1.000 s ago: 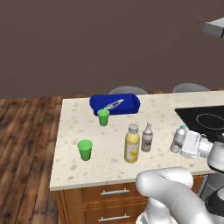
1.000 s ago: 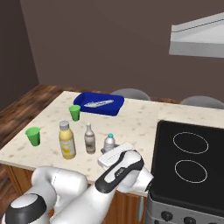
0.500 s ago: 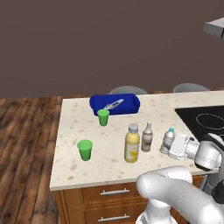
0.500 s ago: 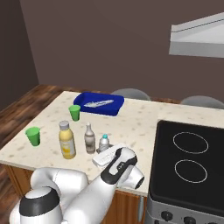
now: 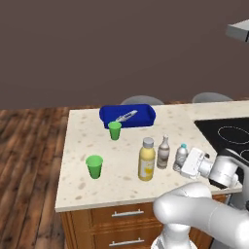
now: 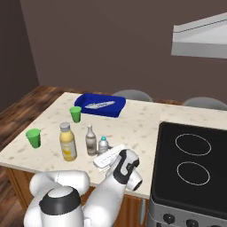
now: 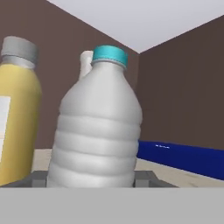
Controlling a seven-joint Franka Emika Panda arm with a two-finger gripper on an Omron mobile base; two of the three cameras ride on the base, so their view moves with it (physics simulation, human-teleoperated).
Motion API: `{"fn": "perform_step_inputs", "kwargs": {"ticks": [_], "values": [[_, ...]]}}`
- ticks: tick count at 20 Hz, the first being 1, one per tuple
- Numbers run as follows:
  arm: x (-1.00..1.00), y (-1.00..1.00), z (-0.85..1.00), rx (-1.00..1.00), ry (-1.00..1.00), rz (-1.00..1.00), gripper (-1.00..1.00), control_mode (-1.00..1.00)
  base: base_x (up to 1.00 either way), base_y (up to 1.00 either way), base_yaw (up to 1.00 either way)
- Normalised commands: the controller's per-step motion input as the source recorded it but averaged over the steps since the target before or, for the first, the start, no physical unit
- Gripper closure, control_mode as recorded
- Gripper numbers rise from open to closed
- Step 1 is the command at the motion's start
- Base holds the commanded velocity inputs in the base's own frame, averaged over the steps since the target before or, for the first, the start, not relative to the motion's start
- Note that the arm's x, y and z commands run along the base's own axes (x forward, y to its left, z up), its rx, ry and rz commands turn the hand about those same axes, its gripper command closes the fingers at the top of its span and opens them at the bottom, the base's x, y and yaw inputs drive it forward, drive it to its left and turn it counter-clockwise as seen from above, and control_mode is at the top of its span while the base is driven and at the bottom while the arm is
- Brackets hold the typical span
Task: Place the drinks on the dining counter in a tight cluster.
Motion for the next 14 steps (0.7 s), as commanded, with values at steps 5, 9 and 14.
{"fn": "perform_step_inputs", "kwargs": {"ticks": [5, 9, 14], "values": [[0.25, 0.00, -0.23, -0.09, -0.04, 0.02, 1.00, -1.00, 0.00, 0.00, 0.00], [0.17, 0.00, -0.32, -0.05, -0.01, 0.02, 1.00, -1.00, 0.00, 0.00, 0.00], [0.01, -0.01, -0.38, -0.01, -0.02, 0.02, 1.00, -1.00, 0.00, 0.00, 0.00]]}}
